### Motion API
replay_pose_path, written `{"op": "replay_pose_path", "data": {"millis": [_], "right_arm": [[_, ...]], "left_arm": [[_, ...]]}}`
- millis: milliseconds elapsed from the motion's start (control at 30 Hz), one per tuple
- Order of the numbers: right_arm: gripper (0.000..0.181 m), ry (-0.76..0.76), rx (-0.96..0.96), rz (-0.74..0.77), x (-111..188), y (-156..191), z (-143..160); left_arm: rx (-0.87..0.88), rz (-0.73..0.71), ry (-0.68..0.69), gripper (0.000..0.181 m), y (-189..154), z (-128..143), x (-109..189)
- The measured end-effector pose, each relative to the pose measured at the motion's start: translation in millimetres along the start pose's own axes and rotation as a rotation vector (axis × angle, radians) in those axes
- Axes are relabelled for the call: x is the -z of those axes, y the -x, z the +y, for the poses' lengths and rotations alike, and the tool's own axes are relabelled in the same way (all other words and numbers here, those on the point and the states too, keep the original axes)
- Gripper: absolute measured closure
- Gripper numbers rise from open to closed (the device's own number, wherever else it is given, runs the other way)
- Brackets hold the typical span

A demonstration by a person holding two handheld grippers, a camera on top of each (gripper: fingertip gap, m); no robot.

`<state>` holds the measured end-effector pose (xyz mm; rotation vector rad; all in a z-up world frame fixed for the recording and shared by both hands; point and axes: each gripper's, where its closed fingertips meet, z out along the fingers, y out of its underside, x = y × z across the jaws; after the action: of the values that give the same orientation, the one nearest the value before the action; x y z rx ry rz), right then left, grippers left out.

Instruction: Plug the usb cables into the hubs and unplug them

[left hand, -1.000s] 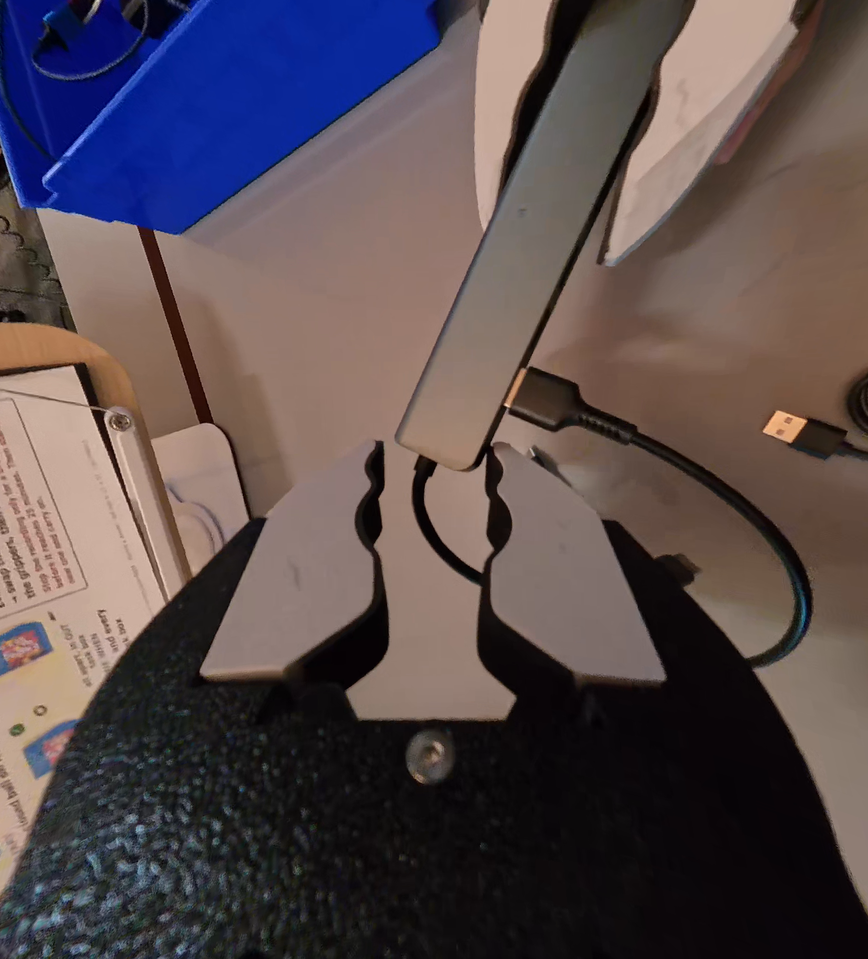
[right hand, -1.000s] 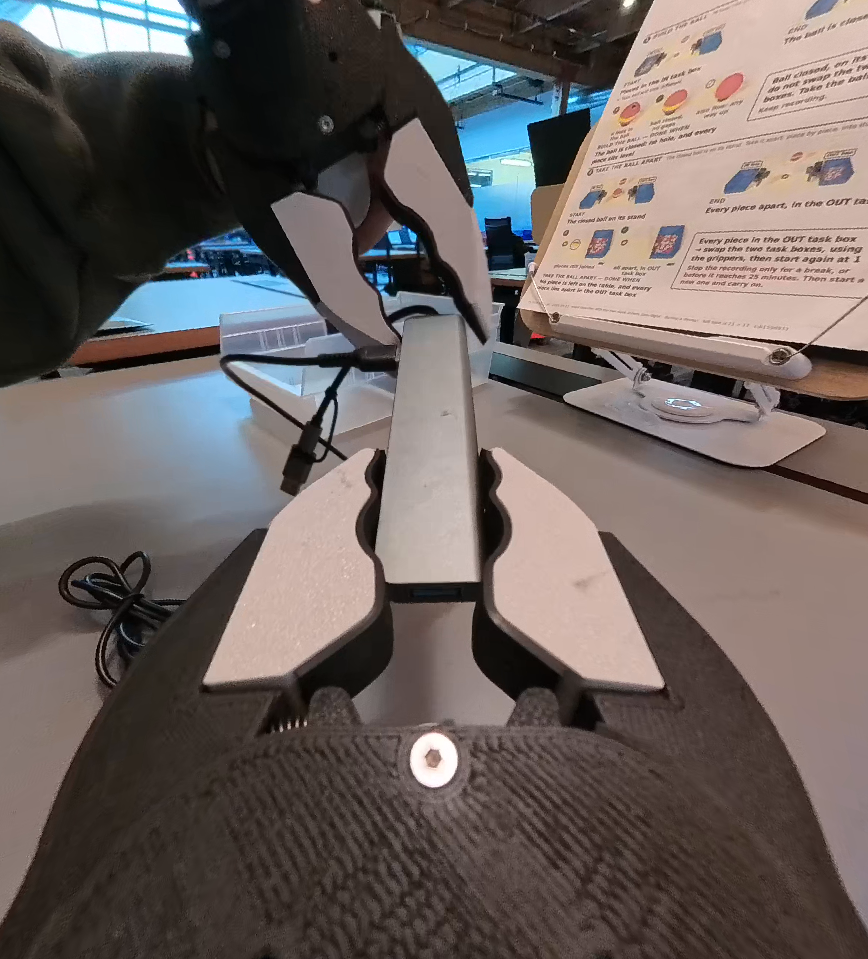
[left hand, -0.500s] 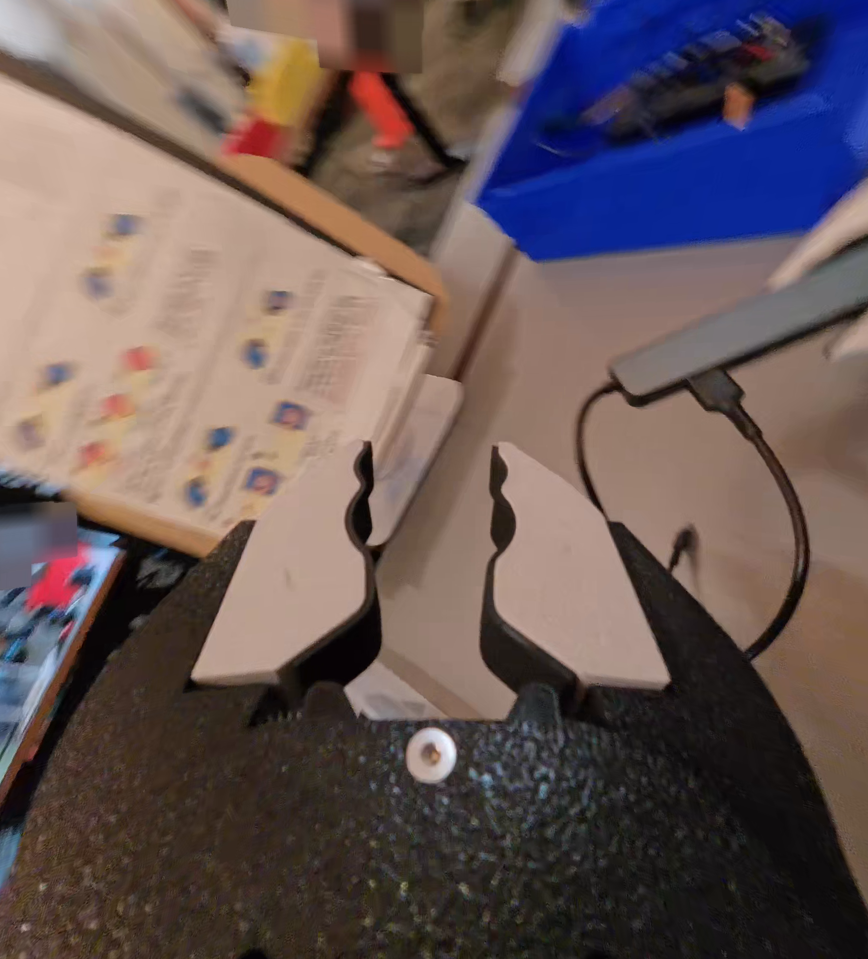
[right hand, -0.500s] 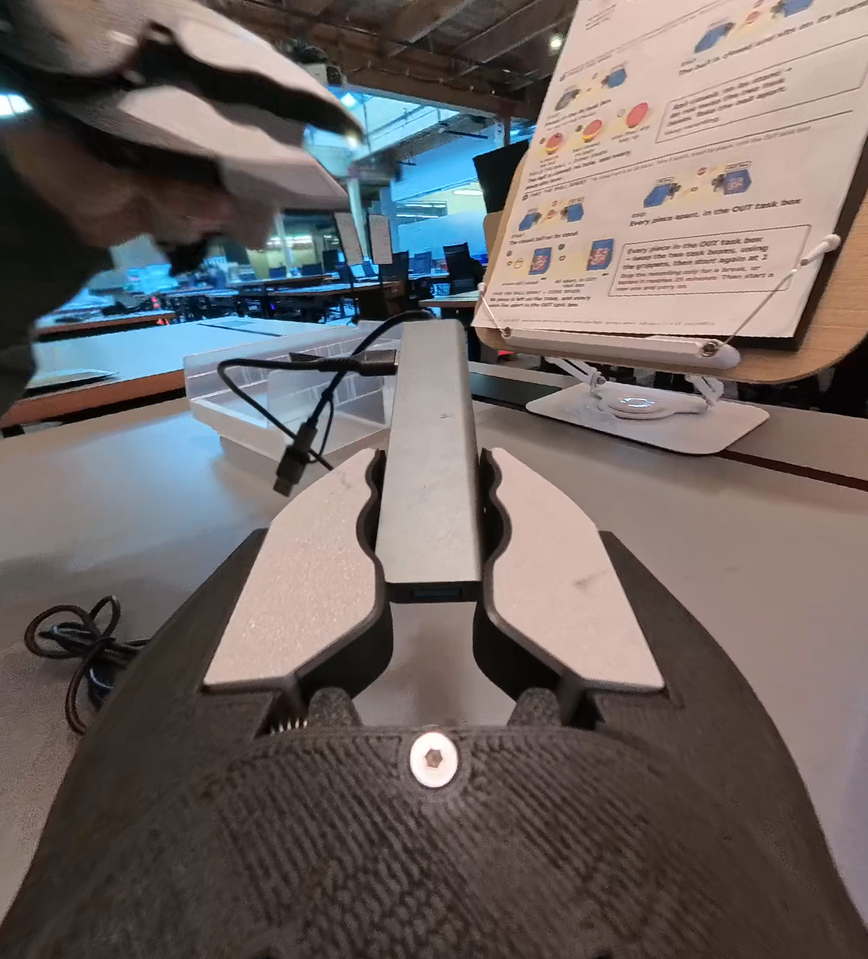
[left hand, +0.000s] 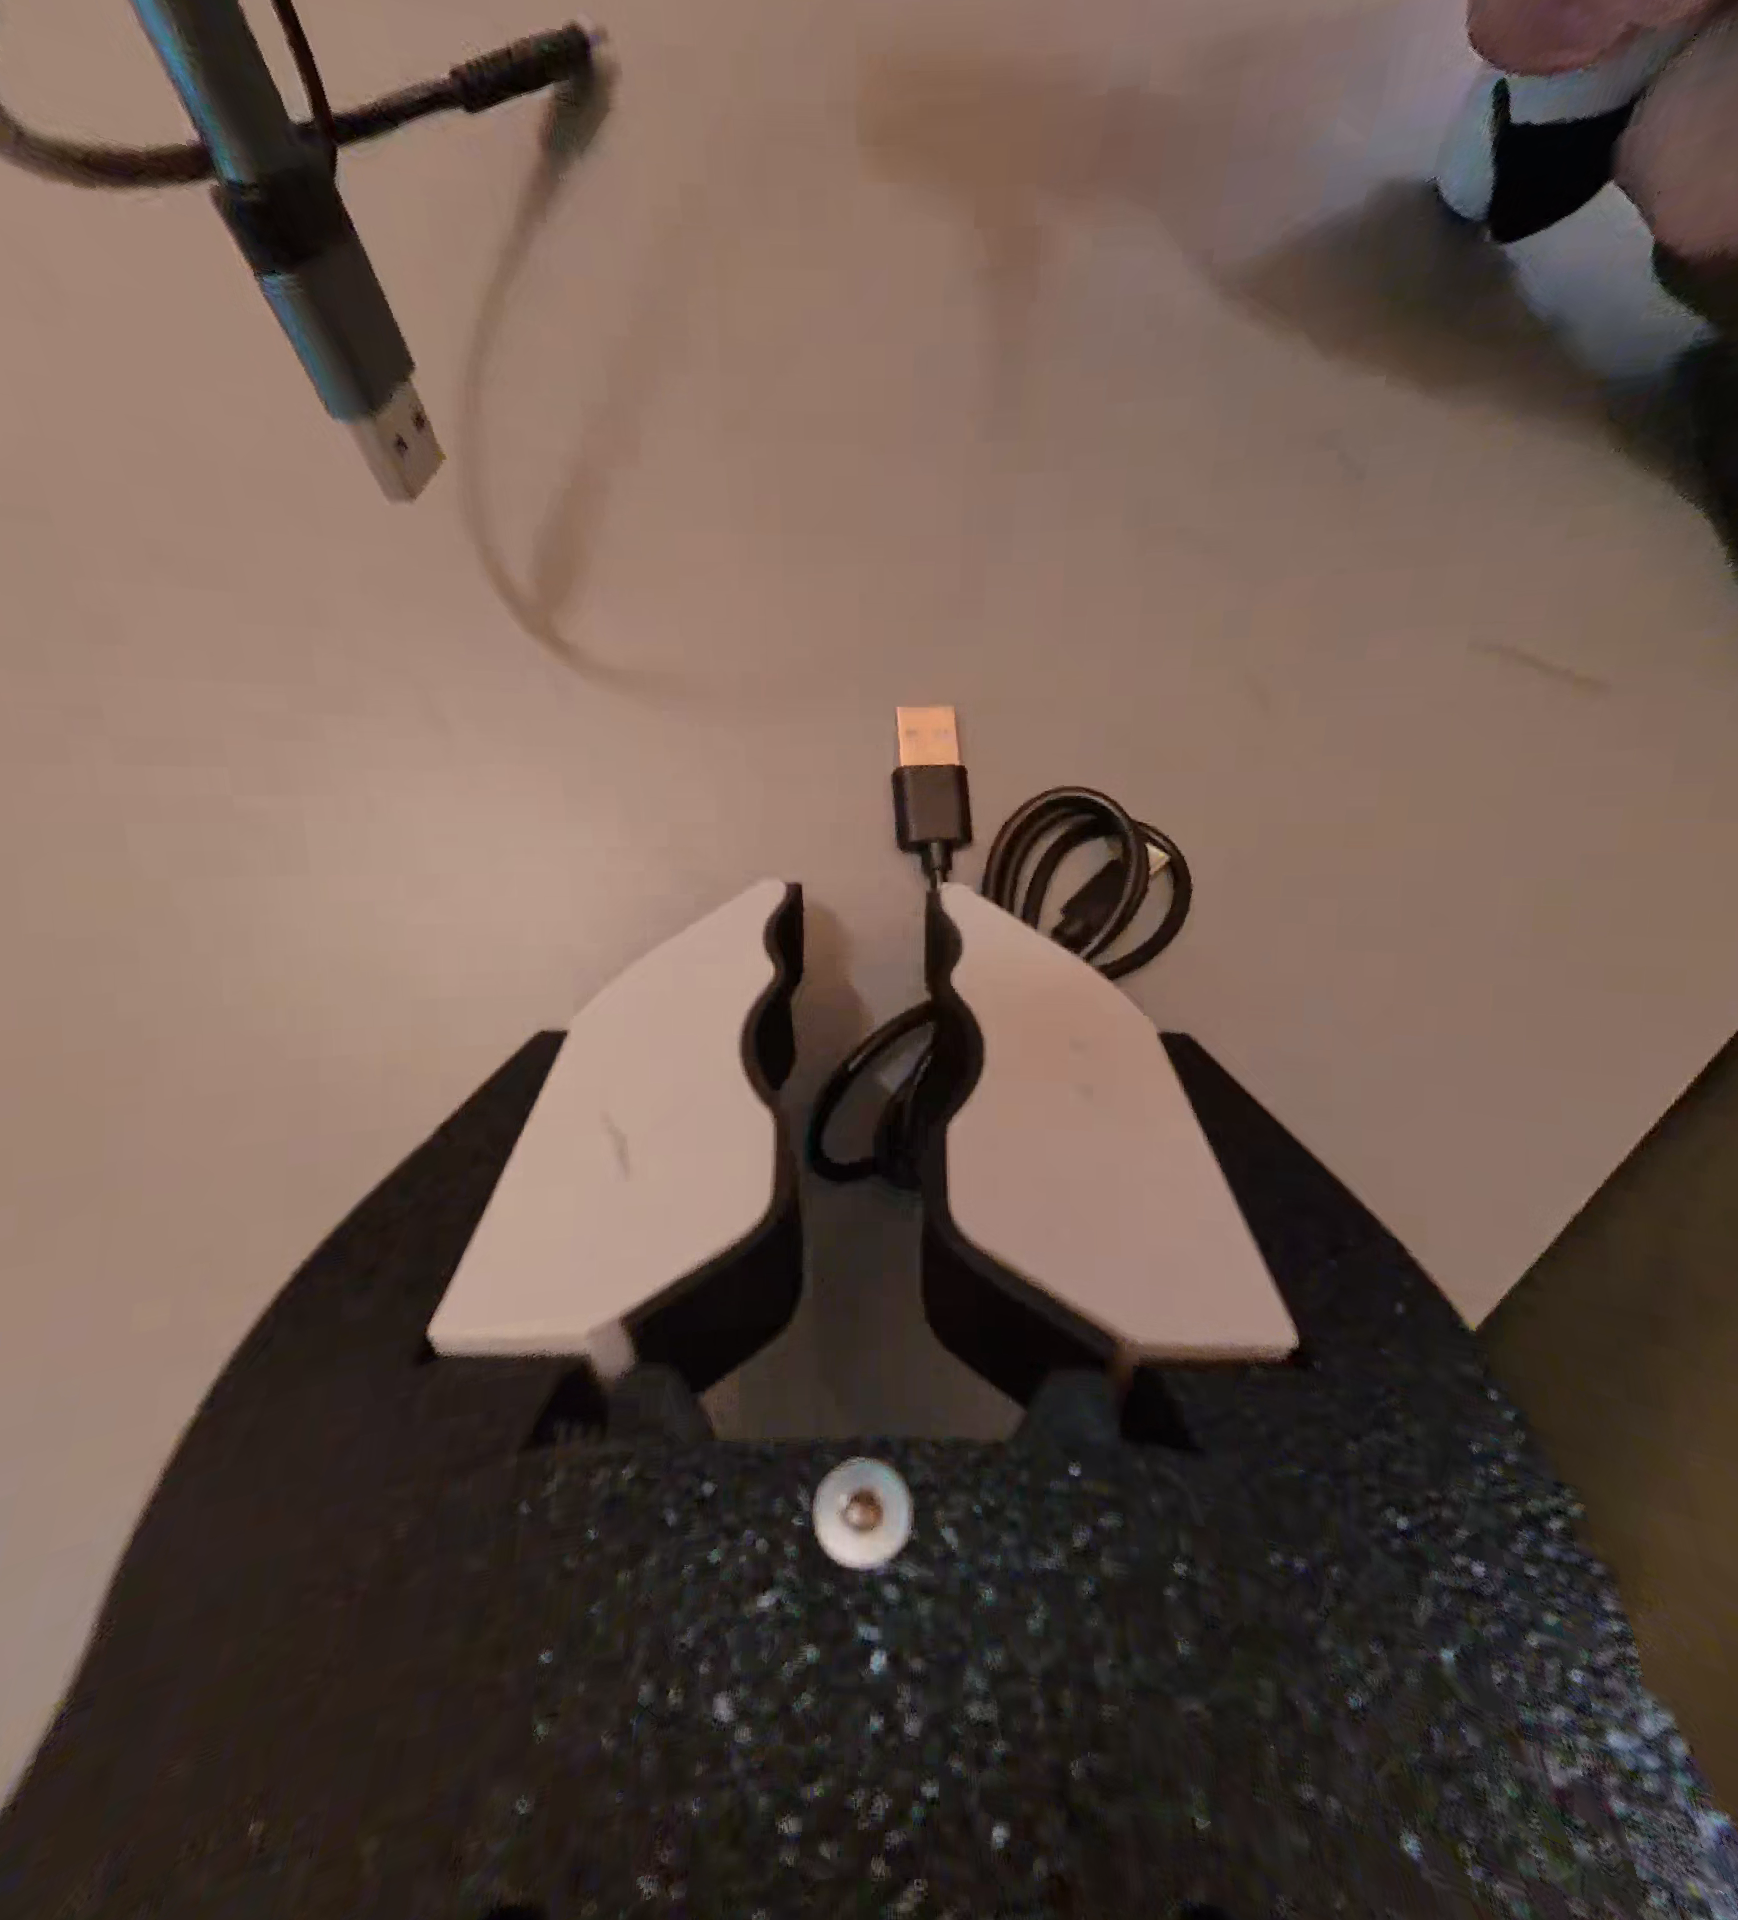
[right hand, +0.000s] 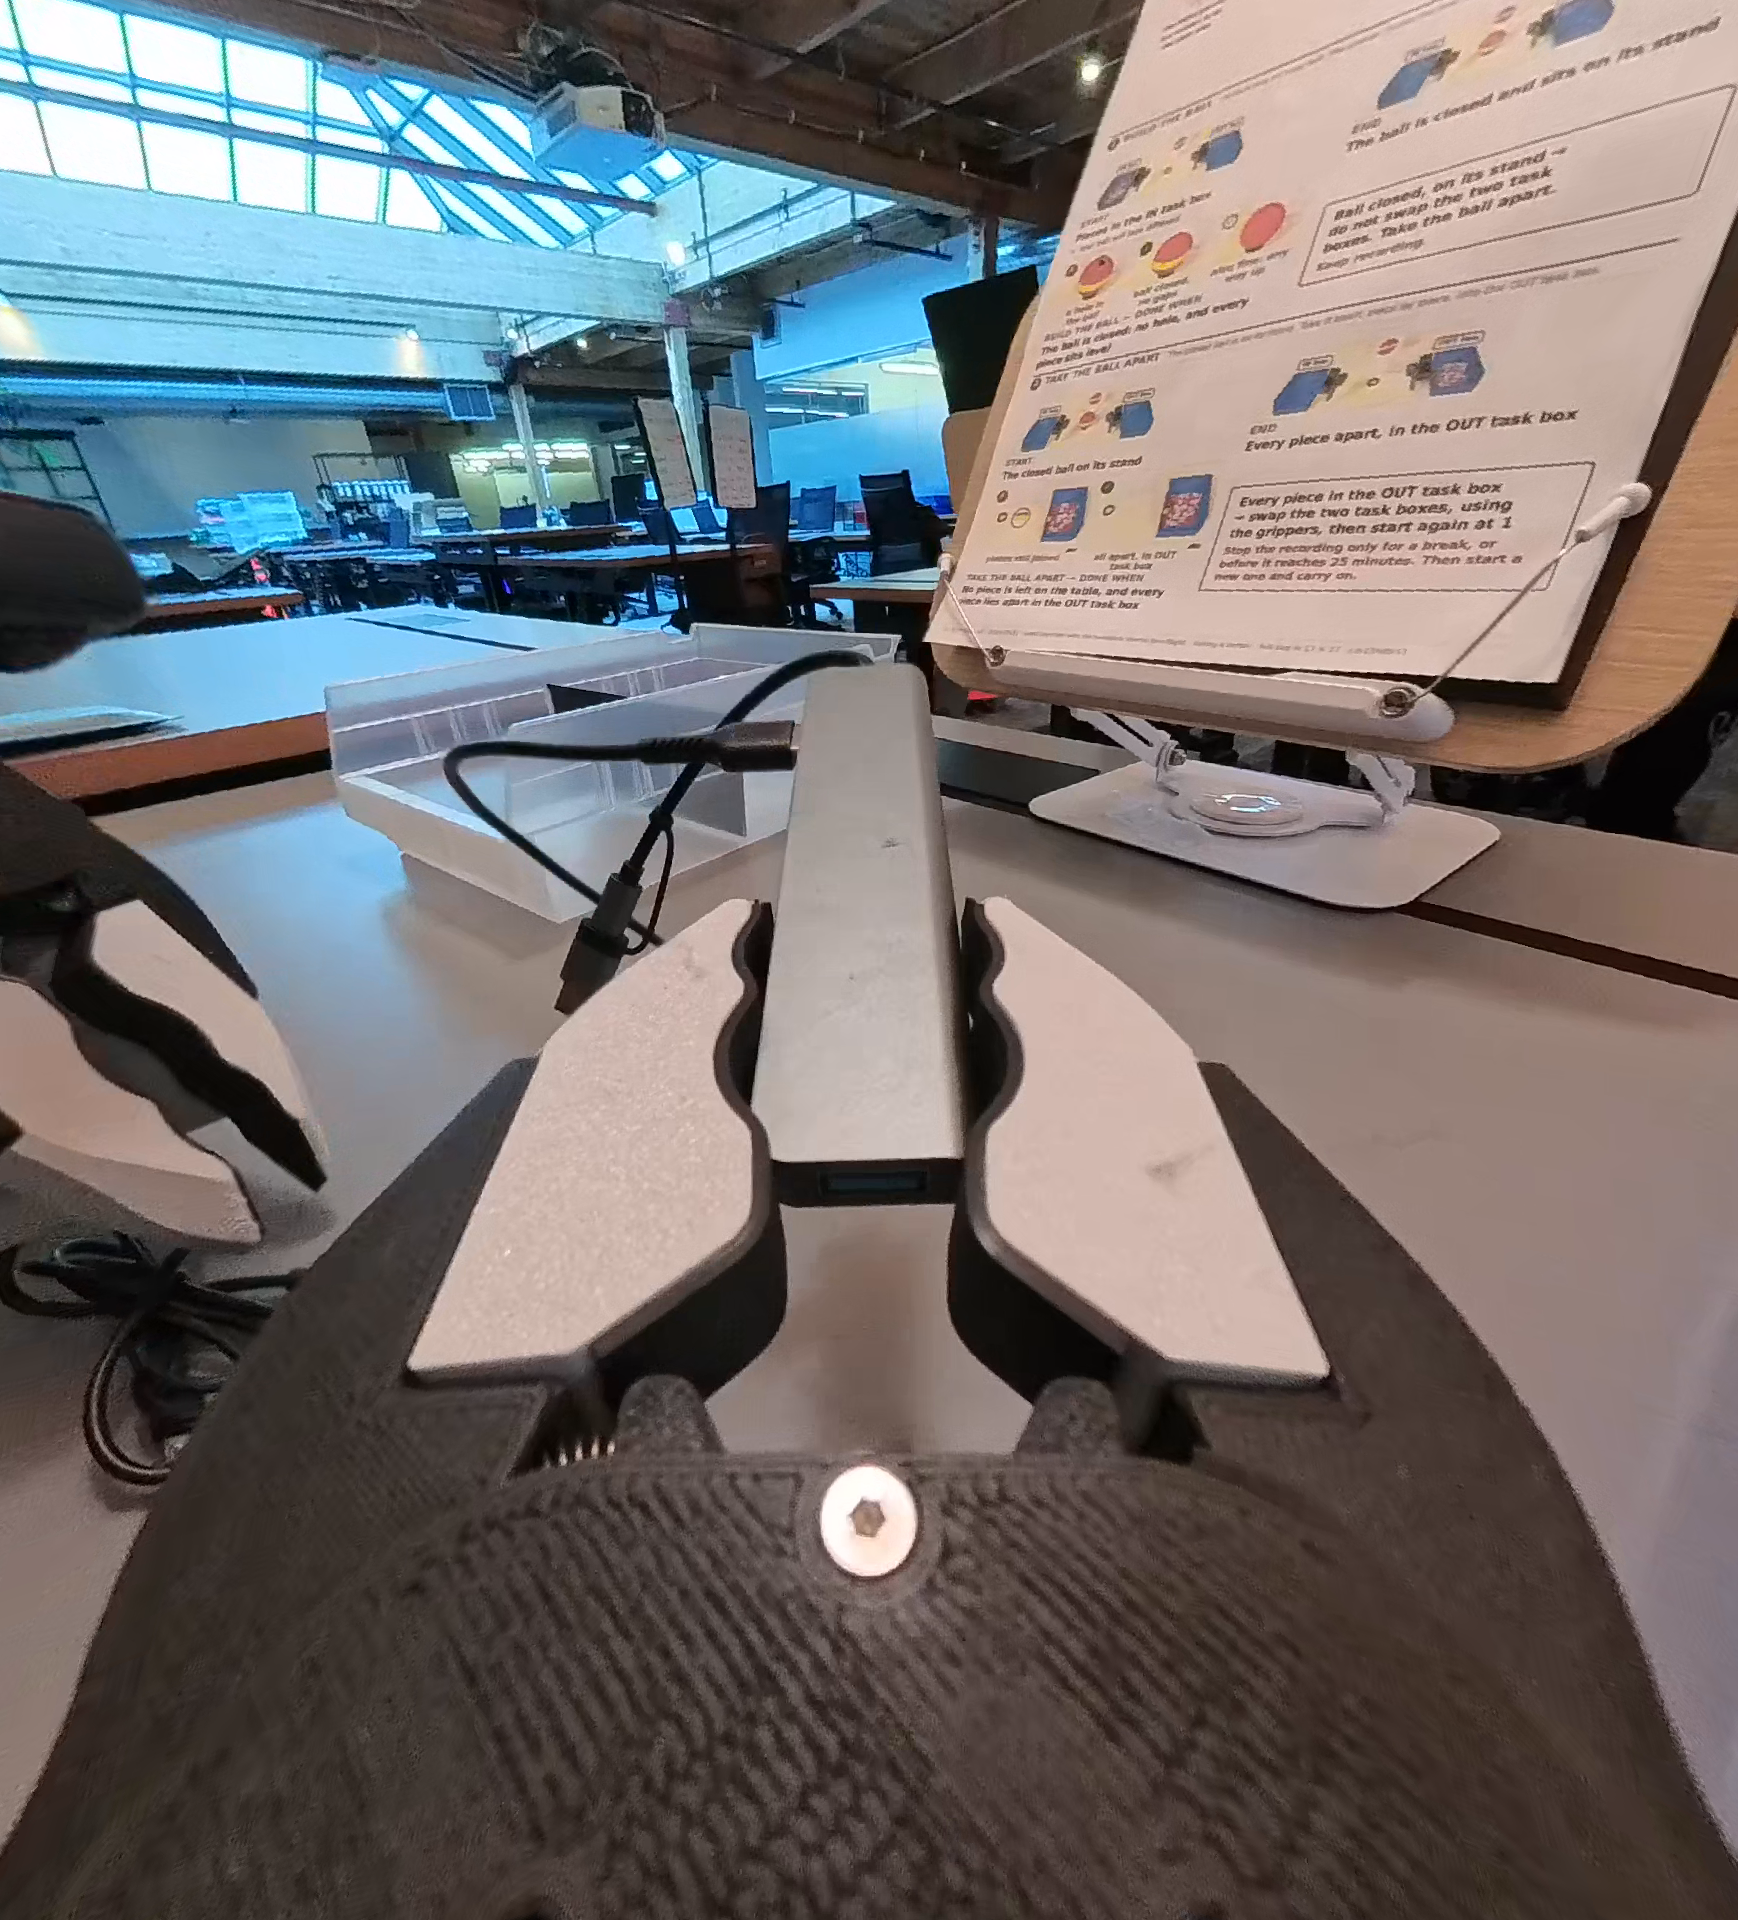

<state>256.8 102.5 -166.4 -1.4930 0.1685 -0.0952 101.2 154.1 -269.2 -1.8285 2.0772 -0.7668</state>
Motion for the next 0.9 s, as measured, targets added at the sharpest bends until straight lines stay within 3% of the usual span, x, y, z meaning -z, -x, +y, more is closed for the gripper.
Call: {"op": "replay_pose_path", "data": {"millis": [367, 467, 600, 700, 900], "right_arm": [[0.146, 0.014, 0.031, -0.019, -2, 5, 2], [0.146, 0.023, 0.041, -0.024, -2, 7, 3], [0.146, 0.023, 0.048, -0.012, -2, 7, 3], [0.146, 0.019, 0.046, 0.003, -2, 5, 2], [0.146, 0.031, 0.074, 0.009, -3, 7, 4]], "left_arm": [[-0.029, -0.083, 0.127, 0.178, -11, 4, -16], [-0.033, -0.084, 0.059, 0.179, -8, -5, -22], [-0.182, -0.059, -0.054, 0.179, -7, -14, -28], [-0.254, -0.113, -0.055, 0.180, -7, -18, -24], [-0.255, -0.123, -0.192, 0.180, -10, -71, -1]]}}
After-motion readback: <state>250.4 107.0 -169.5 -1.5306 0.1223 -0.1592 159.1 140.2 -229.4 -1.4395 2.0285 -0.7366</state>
